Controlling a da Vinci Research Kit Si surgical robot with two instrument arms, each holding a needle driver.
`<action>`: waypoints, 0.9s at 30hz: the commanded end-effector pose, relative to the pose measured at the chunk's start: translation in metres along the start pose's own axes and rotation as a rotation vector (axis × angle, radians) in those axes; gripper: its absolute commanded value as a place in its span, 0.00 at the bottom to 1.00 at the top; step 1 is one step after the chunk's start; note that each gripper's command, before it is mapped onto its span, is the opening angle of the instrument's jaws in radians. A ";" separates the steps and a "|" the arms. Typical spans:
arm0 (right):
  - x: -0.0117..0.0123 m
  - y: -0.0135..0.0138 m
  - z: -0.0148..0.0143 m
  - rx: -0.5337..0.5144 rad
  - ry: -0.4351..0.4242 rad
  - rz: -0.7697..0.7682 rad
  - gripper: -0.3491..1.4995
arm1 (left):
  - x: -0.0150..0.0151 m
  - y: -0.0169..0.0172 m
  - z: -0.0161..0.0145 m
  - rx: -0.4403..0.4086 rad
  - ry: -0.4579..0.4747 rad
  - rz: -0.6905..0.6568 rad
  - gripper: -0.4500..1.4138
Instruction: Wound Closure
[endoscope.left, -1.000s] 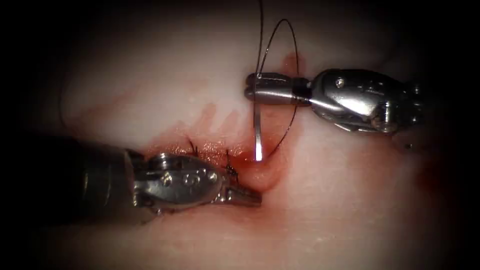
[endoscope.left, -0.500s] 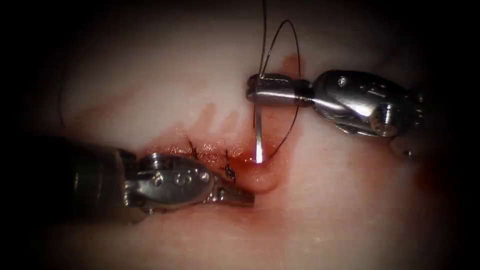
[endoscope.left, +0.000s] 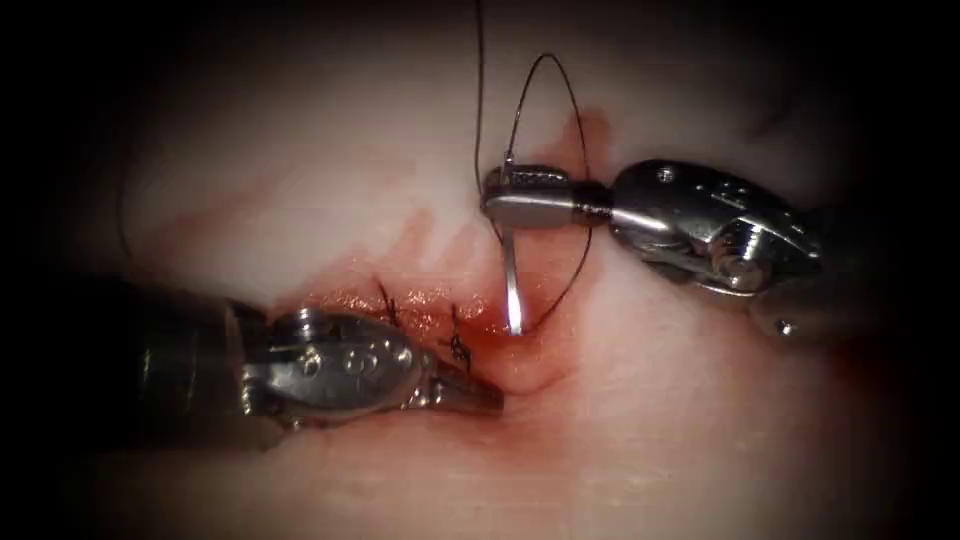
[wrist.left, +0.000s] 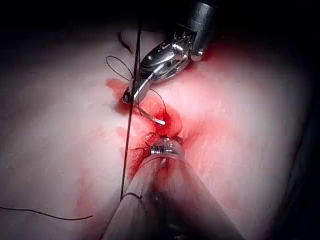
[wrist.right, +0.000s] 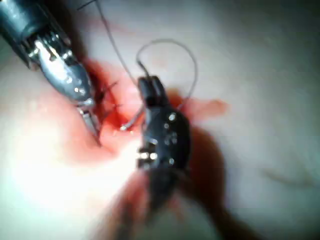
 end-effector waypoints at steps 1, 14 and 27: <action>-0.0006 -0.0004 0.0007 0.010 -0.003 0.014 0.00 | -0.0002 0.0000 0.0010 -0.002 0.000 0.000 0.00; -0.0009 -0.0013 0.0010 0.033 -0.018 0.188 0.00 | -0.0002 0.0000 0.0010 -0.001 0.000 0.000 0.00; 0.0006 0.0018 0.0022 -0.197 0.096 0.128 0.96 | 0.0000 0.0001 0.0011 -0.001 0.001 -0.002 0.00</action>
